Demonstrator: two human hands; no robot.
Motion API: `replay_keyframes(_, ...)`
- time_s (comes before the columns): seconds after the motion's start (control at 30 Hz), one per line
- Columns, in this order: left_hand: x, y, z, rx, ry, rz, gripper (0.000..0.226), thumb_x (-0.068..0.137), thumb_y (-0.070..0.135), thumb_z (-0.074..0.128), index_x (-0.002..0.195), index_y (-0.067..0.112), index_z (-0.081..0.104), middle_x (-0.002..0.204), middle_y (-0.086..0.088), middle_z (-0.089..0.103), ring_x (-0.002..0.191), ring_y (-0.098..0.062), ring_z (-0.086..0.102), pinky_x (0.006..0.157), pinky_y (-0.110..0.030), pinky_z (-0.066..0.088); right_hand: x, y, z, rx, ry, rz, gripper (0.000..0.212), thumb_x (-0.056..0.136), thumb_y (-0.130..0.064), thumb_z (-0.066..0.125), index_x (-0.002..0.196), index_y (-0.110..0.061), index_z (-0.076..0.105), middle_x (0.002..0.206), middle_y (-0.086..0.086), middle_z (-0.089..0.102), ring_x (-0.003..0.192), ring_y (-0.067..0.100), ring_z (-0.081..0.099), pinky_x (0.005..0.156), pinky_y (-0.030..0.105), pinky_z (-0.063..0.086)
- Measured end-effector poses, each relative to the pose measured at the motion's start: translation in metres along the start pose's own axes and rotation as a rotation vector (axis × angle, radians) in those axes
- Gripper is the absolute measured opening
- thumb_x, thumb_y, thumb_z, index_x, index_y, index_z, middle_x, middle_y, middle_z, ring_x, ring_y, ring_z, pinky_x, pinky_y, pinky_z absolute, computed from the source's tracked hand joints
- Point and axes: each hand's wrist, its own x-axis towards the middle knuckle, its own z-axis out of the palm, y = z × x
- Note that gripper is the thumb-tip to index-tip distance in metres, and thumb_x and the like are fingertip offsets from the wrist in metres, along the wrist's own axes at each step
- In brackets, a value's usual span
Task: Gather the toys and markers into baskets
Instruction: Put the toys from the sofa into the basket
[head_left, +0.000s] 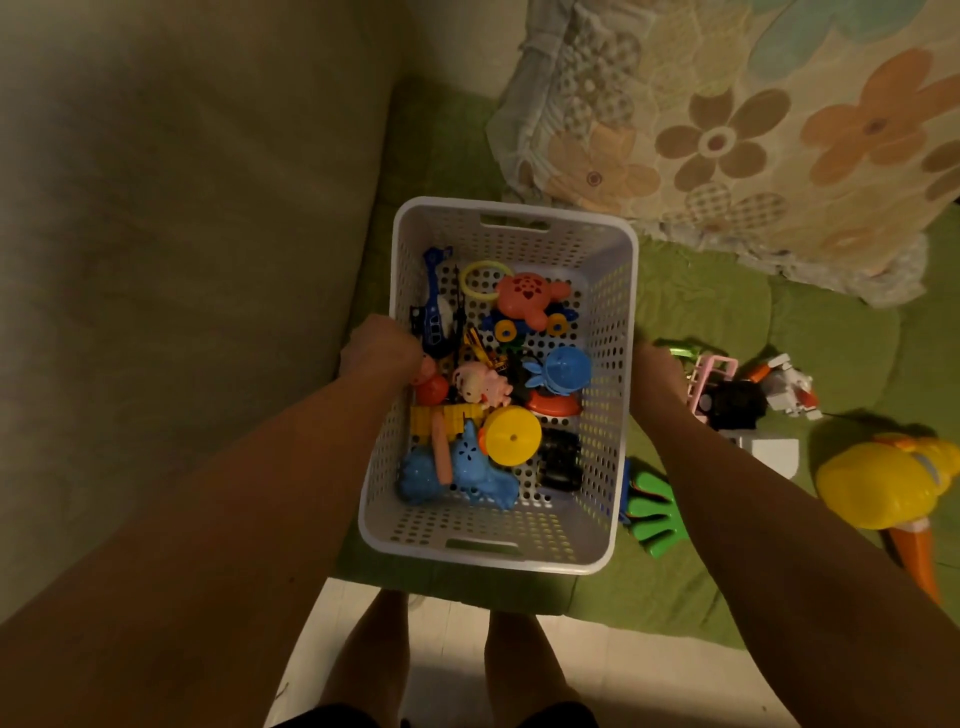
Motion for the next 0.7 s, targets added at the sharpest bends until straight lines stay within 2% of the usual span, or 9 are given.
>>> replay_keyframes(0.07, 0.000, -0.001, -0.001, -0.006, 0.017, 0.016, 0.008, 0.090, 0.009, 0.058, 0.087, 0.003, 0.055, 0.080, -0.009, 0.049, 0.086, -0.026, 0.052, 0.074, -0.032, 0.048, -0.001, 0.001, -0.001, 0.074, 0.010, 0.019, 0.009, 0.091, -0.006, 0.057, 0.097, -0.003, 0.063, 0.092, 0.013, 0.067, 0.081, 0.029, 0.065, 0.066, 0.035, 0.054)
replay_keyframes(0.1, 0.001, -0.002, 0.000, -0.004, 0.026, 0.022, 0.018, 0.091, 0.009, 0.056, 0.075, 0.009, 0.048, 0.075, -0.007, 0.045, 0.084, -0.024, 0.050, 0.073, -0.031, 0.046, -0.002, 0.002, -0.004, 0.124, 0.019, 0.026, 0.010, 0.092, -0.007, 0.056, 0.095, 0.000, 0.062, 0.089, 0.012, 0.066, 0.078, 0.029, 0.063, 0.065, 0.035, 0.053)
replay_keyframes(0.23, -0.004, 0.001, -0.001, 0.007, 0.029, 0.012, 0.015, 0.092, 0.009, 0.055, 0.099, -0.004, 0.057, 0.080, -0.010, 0.052, 0.071, -0.020, 0.048, 0.062, -0.028, 0.043, -0.011, 0.005, -0.033, 0.312, 0.100, 0.030, 0.022, 0.088, -0.016, 0.062, 0.095, 0.004, 0.065, 0.087, 0.019, 0.067, 0.076, 0.034, 0.063, 0.059, 0.032, 0.041)
replay_keyframes(0.3, -0.005, 0.002, -0.002, 0.020, 0.018, 0.015, 0.014, 0.093, 0.009, 0.054, 0.097, -0.004, 0.056, 0.095, -0.015, 0.058, 0.067, -0.018, 0.047, 0.057, -0.027, 0.042, -0.016, 0.003, -0.055, 0.365, 0.147, 0.013, 0.027, 0.087, -0.017, 0.064, 0.104, 0.003, 0.064, 0.095, 0.021, 0.068, 0.083, 0.036, 0.064, 0.062, 0.035, 0.046)
replay_keyframes(0.4, -0.007, 0.002, -0.003, 0.017, 0.023, 0.018, 0.009, 0.093, 0.010, 0.056, 0.091, 0.001, 0.054, 0.071, -0.007, 0.044, 0.068, -0.019, 0.046, 0.054, -0.027, 0.042, -0.027, -0.004, -0.096, 0.441, 0.248, -0.028, 0.039, 0.090, -0.019, 0.064, 0.124, -0.002, 0.055, 0.112, 0.019, 0.067, 0.098, 0.036, 0.063, 0.068, 0.032, 0.042)
replay_keyframes(0.47, -0.008, 0.003, -0.003, 0.020, 0.023, 0.001, 0.017, 0.093, 0.010, 0.057, 0.078, 0.008, 0.048, 0.068, -0.004, 0.039, 0.062, -0.016, 0.044, 0.052, -0.026, 0.041, -0.040, -0.013, -0.125, 0.581, 0.303, -0.096, 0.046, 0.091, -0.018, 0.065, 0.131, -0.009, 0.046, 0.115, 0.013, 0.067, 0.095, 0.027, 0.064, 0.068, 0.028, 0.040)
replay_keyframes(0.5, -0.009, 0.003, -0.004, 0.011, 0.022, 0.003, 0.009, 0.092, 0.010, 0.057, 0.087, 0.003, 0.053, 0.070, -0.004, 0.040, 0.065, -0.018, 0.046, 0.056, -0.028, 0.043, -0.048, -0.020, -0.136, 0.640, 0.322, -0.154, 0.049, 0.091, -0.016, 0.065, 0.134, -0.013, 0.043, 0.113, 0.011, 0.067, 0.091, 0.022, 0.063, 0.069, 0.027, 0.041)
replay_keyframes(0.57, -0.009, 0.002, -0.004, 0.014, 0.015, 0.002, 0.022, 0.091, 0.011, 0.058, 0.108, -0.004, 0.055, 0.076, -0.007, 0.045, 0.079, -0.022, 0.051, 0.069, -0.029, 0.046, -0.063, -0.034, -0.151, 0.676, 0.325, -0.295, 0.052, 0.091, -0.015, 0.064, 0.136, -0.018, 0.038, 0.112, 0.008, 0.066, 0.090, 0.017, 0.062, 0.069, 0.028, 0.045)
replay_keyframes(0.7, -0.011, 0.001, -0.004, 0.025, 0.011, -0.002, 0.035, 0.090, 0.013, 0.061, 0.119, -0.005, 0.052, 0.106, -0.017, 0.057, 0.097, -0.028, 0.058, 0.075, -0.030, 0.047, -0.084, -0.065, -0.149, 0.529, 0.191, -0.532, 0.058, 0.090, -0.013, 0.064, 0.139, -0.021, 0.035, 0.117, 0.015, 0.066, 0.093, 0.029, 0.067, 0.073, 0.040, 0.055)
